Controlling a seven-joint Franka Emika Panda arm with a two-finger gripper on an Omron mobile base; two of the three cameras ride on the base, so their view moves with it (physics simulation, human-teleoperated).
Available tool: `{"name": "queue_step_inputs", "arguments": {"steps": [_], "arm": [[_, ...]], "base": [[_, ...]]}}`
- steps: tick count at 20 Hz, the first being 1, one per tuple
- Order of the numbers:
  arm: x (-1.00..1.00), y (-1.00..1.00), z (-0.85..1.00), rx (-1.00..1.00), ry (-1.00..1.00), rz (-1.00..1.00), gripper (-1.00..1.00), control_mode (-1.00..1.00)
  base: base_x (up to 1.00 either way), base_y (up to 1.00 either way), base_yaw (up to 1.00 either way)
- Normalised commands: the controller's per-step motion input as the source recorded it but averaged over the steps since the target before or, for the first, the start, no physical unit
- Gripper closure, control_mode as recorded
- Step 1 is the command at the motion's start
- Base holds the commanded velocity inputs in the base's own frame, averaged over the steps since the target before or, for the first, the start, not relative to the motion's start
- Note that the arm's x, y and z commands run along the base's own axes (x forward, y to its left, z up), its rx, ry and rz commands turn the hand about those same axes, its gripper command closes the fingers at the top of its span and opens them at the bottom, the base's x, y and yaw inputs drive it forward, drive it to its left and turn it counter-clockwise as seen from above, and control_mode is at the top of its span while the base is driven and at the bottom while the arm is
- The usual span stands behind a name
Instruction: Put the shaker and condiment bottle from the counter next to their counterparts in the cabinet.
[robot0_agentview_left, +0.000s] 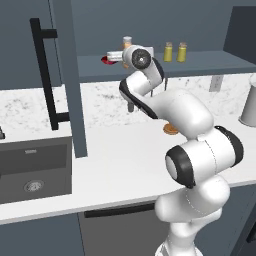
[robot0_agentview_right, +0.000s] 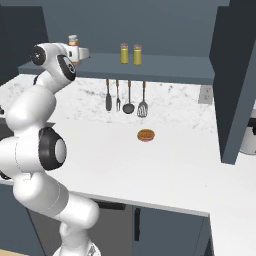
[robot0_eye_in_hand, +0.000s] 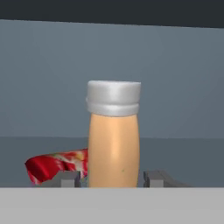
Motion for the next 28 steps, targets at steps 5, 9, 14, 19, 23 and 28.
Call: {"name": "queue_step_inputs", "arguments": {"steps": [5, 9, 14, 19, 23, 28], "arm": [[0.00, 0.00, 0.00, 0.03, 0.00, -0.04, -1.00, -1.00], [-0.07, 0.00, 0.01, 0.03, 0.00, -0.04, -1.00, -1.00], [-0.10, 0.00, 0.03, 0.02, 0.00, -0.01, -1.00, -1.00], [-0.11, -0.10, 0.05, 0.03, 0.00, 0.00, -1.00, -1.00], [-0.25, -0.23, 0.12, 0.06, 0.00, 0.00, -1.00, -1.00], [-0.38, -0.21, 0.13, 0.05, 0.00, 0.00, -1.00, -1.00]], "base": [[0.00, 0.00, 0.00], [0.00, 0.00, 0.00], [0.00, 0.00, 0.00], [0.00, 0.00, 0.00], [0.00, 0.00, 0.00], [0.00, 0.00, 0.00]]}}
